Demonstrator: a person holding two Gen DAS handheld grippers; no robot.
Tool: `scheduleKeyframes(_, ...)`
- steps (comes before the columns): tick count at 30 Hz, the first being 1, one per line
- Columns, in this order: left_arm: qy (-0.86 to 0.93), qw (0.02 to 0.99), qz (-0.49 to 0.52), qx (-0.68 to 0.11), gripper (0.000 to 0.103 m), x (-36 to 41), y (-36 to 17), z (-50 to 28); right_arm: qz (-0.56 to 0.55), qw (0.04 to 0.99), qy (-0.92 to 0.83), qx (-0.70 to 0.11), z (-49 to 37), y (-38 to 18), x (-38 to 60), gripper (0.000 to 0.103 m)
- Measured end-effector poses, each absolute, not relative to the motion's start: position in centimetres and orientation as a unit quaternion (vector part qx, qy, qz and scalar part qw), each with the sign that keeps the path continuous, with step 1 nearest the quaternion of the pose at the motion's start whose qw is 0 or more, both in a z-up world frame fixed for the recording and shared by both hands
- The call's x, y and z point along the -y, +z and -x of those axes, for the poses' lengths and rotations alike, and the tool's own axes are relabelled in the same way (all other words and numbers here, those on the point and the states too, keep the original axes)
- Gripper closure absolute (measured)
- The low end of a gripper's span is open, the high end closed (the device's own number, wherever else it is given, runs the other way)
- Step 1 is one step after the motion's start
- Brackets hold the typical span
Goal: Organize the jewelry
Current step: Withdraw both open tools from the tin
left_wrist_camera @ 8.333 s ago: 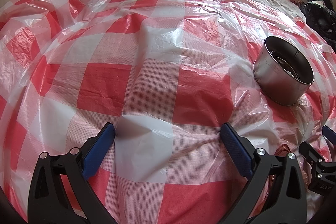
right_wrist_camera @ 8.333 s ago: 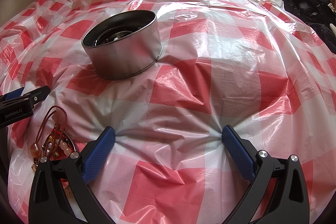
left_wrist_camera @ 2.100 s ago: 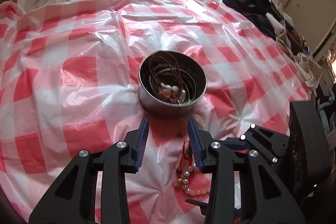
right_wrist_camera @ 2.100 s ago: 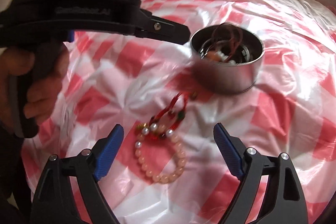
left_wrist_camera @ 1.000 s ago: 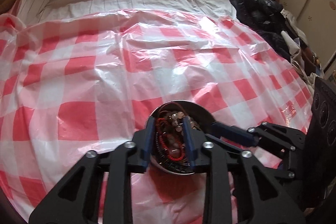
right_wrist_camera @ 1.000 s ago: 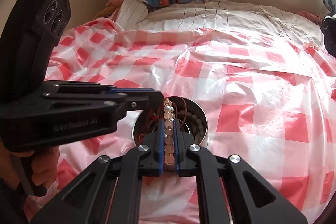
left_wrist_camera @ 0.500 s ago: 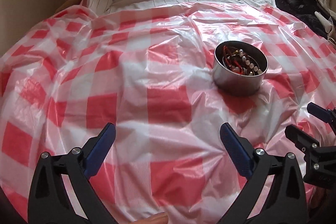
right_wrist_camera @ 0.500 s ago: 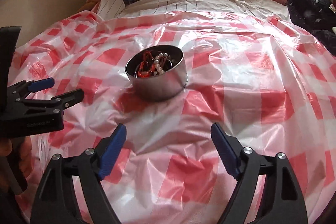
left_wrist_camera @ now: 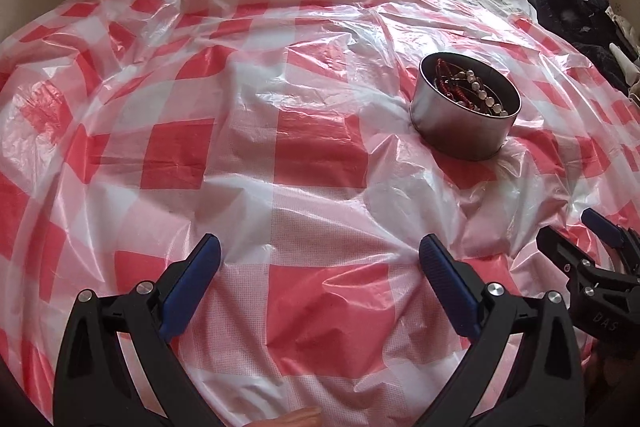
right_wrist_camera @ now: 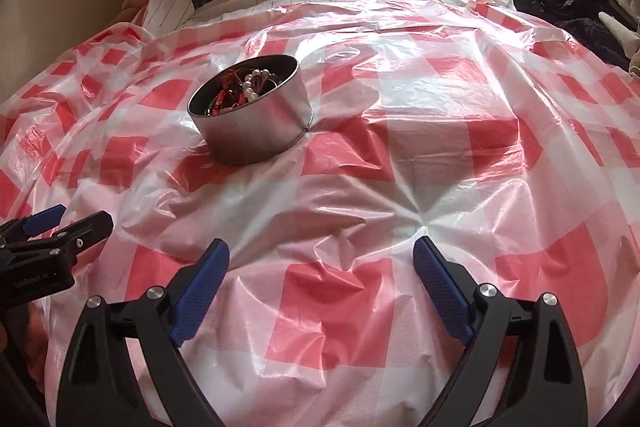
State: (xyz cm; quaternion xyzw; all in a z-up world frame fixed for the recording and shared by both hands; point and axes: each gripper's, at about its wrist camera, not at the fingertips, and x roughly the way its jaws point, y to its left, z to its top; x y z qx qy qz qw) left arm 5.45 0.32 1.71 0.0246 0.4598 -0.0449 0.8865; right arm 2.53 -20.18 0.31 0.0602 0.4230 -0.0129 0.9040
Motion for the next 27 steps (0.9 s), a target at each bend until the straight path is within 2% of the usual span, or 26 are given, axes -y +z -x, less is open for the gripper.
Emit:
scheduleKeyframes(12,-0.02,0.898,-0.065,-0.435,0.007,0.5,1.4,-5.2,-0.055,0.899,-0.014,-0.433,-2.7,0.1,20.0,0.007)
scheduleKeyframes(27,-0.019,0.882,-0.049,-0.468,0.007,0.5,0.0,-6.2,-0.049,0.896,-0.022,-0.441,-2.9,-0.1,19.8,0.007)
